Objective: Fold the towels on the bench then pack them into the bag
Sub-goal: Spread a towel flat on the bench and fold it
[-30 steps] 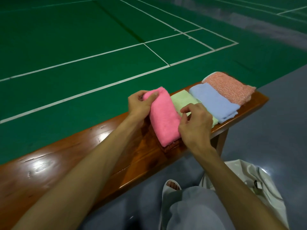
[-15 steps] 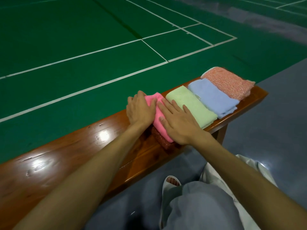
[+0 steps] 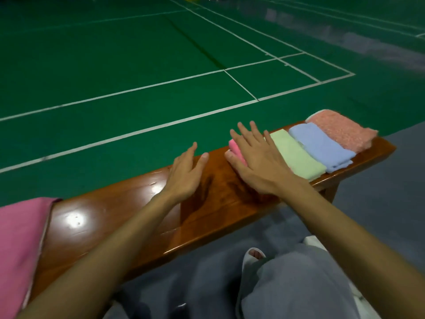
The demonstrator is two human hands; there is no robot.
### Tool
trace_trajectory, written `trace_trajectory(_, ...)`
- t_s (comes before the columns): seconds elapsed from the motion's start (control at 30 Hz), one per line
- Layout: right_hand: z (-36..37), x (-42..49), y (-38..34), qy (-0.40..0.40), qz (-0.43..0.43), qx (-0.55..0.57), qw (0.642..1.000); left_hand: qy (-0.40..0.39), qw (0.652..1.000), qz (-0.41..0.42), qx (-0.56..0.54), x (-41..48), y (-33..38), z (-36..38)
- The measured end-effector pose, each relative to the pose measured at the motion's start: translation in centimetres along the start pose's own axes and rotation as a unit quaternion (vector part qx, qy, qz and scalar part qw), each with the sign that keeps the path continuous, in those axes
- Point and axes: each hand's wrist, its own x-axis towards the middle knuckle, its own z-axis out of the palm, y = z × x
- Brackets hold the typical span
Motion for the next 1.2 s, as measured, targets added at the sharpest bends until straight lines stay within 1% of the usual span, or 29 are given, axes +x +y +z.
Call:
trace_trajectory(0.1, 2.9, 0.2, -7.1, -0.034, -0.066, 0.047, 0.996, 0.013, 0.999, -0.002, 0.044, -5.5, -4.9, -4.9)
trace_trajectory(0.2, 7.3, 0.5, -13.8, -0.106, -0.101, 0.092, 0.985, 0.042, 0.989, -0.028, 0.142, -11.0, -10.9, -10.1)
trace_trajectory(0.3, 11.7, 0.6, -20.5, -0.142, -0.110, 0.139, 0.974, 0.062, 0.968, -0.053, 0.239, -15.9, -17.8, -15.3)
trace_trajectory(0.43, 16.0, 0.5, -29.4, -0.152, -0.118, 0.203, 0.960, 0.112, 0.944, -0.136, 0.279, -21.9, -24.9, -22.2)
trace_trajectory(0.53, 17.4, 1.0, -35.2, -0.123, -0.096, 0.279, 0.948, 0.206, 0.904, -0.199, 0.317, -26.0, -29.2, -26.8)
trace_trajectory(0.63, 18.7, 2.0, -39.4, -0.110, -0.017, 0.301, 0.947, 0.293, 0.857, -0.286, 0.313, -29.0, -32.3, -30.3)
trace_trajectory(0.7, 19.6, 2.7, -40.9, -0.114, 0.052, 0.284, 0.950, 0.326, 0.833, -0.340, 0.289, -30.3, -33.8, -31.9)
trace_trajectory(0.77, 20.4, 3.2, -41.6, -0.122, 0.097, 0.279, 0.948, 0.353, 0.824, -0.365, 0.251, -31.2, -34.7, -33.0)
trace_trajectory(0.83, 20.4, 3.3, -42.2, -0.118, 0.126, 0.307, 0.936, 0.397, 0.817, -0.350, 0.227, -31.7, -35.1, -33.6)
trace_trajectory(0.9, 20.3, 3.3, -42.4, -0.101, 0.137, 0.330, 0.928, 0.435, 0.810, -0.322, 0.226, -31.9, -35.2, -33.6)
trace_trajectory(0.97, 20.3, 3.1, -42.4, -0.082, 0.125, 0.347, 0.926, 0.459, 0.803, -0.302, 0.230, -31.8, -34.9, -33.2)
trace_trajectory(1.07, 19.8, 2.7, -41.9, -0.023, 0.043, 0.359, 0.932, 0.469, 0.799, -0.303, 0.223, -31.5, -34.1, -32.9)
trace_trajectory(1.13, 18.8, 2.7, -41.1, -0.002, 0.002, 0.380, 0.925, 0.429, 0.802, -0.351, 0.225, -31.4, -33.9, -33.2)
trace_trajectory(1.2, 18.2, 2.8, -40.0, -0.008, -0.020, 0.408, 0.913, 0.368, 0.807, -0.395, 0.240, -31.3, -33.6, -33.4)
